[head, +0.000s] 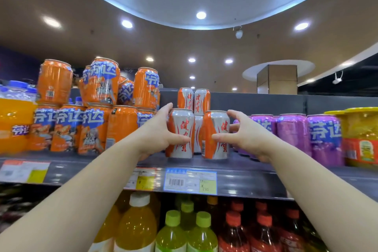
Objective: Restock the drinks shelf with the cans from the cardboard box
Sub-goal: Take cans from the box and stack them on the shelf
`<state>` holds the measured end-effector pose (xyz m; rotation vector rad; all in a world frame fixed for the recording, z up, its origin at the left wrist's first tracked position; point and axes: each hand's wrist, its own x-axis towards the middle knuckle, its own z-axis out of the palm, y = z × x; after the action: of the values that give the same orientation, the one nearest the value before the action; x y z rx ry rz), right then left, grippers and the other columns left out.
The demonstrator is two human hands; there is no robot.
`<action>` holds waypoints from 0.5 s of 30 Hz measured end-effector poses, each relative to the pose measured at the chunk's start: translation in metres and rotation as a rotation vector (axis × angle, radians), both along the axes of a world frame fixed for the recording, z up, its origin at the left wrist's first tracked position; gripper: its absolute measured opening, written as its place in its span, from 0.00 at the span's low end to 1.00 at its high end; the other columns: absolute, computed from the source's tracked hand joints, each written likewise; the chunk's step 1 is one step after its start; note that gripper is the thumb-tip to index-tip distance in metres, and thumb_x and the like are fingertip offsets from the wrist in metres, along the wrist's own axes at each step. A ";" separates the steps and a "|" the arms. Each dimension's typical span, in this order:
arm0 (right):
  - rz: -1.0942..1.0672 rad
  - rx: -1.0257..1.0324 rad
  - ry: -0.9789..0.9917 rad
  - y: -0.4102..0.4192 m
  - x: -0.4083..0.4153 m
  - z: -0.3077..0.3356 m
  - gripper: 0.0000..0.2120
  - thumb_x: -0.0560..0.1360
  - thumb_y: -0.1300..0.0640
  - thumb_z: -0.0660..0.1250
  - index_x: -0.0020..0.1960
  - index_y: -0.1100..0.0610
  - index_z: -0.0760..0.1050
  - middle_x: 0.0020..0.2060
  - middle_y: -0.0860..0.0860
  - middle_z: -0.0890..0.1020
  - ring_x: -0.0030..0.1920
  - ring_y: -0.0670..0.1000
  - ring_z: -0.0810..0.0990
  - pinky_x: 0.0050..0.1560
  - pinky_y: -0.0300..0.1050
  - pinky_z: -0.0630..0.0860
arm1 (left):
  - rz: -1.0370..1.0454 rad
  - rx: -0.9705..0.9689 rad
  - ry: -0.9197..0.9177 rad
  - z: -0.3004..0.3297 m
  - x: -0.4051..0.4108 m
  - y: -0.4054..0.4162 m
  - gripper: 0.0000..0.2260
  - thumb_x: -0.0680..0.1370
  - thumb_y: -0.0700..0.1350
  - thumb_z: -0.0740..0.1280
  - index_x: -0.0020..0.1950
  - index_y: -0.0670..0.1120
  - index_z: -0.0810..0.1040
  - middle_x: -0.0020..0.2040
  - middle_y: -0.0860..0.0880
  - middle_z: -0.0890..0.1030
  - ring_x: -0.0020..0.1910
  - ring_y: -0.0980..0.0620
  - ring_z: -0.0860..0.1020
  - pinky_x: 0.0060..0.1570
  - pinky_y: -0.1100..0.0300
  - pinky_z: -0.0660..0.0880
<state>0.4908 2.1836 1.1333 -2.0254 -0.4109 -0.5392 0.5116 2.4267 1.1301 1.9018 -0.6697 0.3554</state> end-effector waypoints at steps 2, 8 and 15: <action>-0.031 -0.057 -0.019 -0.001 0.000 -0.001 0.47 0.68 0.53 0.78 0.78 0.47 0.54 0.46 0.39 0.76 0.44 0.41 0.80 0.37 0.35 0.79 | 0.039 0.030 -0.021 0.001 -0.001 -0.001 0.47 0.70 0.43 0.77 0.78 0.60 0.49 0.65 0.59 0.70 0.40 0.64 0.72 0.28 0.71 0.76; -0.149 -0.318 -0.091 -0.002 -0.007 0.003 0.55 0.68 0.49 0.78 0.78 0.39 0.42 0.67 0.51 0.76 0.41 0.36 0.76 0.35 0.30 0.74 | 0.171 0.192 -0.154 0.000 -0.002 0.011 0.51 0.67 0.49 0.79 0.78 0.63 0.46 0.75 0.51 0.66 0.51 0.60 0.75 0.34 0.72 0.74; -0.179 -0.697 -0.146 -0.003 -0.005 0.009 0.57 0.67 0.48 0.79 0.75 0.31 0.37 0.53 0.38 0.74 0.43 0.35 0.76 0.38 0.29 0.73 | 0.446 0.634 -0.572 -0.003 0.001 0.023 0.49 0.64 0.54 0.80 0.72 0.72 0.51 0.74 0.55 0.57 0.66 0.51 0.70 0.54 0.57 0.78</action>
<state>0.4857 2.1802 1.1424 -2.7192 -0.5635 -0.7257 0.5122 2.4495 1.1271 2.5875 -0.7810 1.1043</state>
